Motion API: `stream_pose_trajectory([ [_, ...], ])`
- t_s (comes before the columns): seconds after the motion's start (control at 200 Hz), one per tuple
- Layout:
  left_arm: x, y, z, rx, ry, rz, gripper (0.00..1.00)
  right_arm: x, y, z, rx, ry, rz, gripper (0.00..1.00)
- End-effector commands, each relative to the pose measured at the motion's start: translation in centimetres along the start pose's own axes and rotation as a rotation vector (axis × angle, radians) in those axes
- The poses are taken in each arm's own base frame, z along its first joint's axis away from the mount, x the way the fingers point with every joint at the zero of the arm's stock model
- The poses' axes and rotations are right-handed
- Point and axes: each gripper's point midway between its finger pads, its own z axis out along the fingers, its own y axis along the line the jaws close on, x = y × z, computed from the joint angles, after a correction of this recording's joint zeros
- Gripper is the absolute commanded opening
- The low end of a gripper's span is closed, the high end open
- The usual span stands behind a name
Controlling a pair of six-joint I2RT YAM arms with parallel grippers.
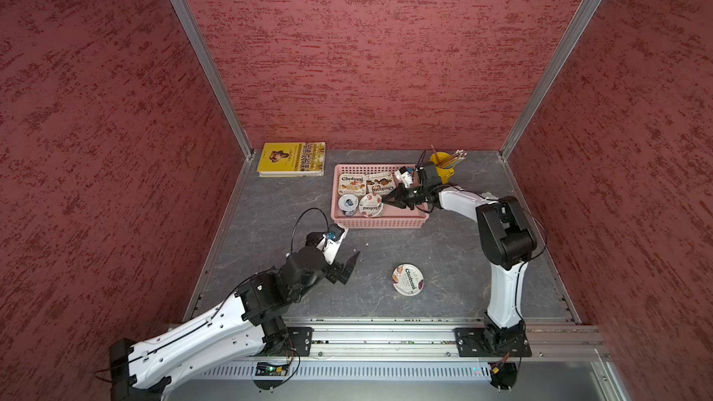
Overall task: Put the yogurt in the basket
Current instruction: Place the yogurt in the basket.
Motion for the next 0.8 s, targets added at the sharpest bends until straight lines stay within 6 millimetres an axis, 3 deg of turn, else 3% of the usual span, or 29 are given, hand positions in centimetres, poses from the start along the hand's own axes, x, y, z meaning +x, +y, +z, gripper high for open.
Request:
stream_pose_trajectory([
  [0.0, 0.1, -0.1, 0.0, 0.007, -0.009, -0.004, 1.00, 0.2, -1.7, 0.0, 0.052, -0.003, 0.000, 0.00],
  [0.546, 0.2, -0.2, 0.2, 0.012, -0.004, -0.005, 1.00, 0.8, -3.8, -0.3, 0.160, 0.016, -0.009, 0.00],
  [0.796, 0.2, -0.2, 0.2, 0.013, -0.006, -0.008, 1.00, 0.6, -3.4, -0.4, 0.158, 0.014, -0.024, 0.01],
])
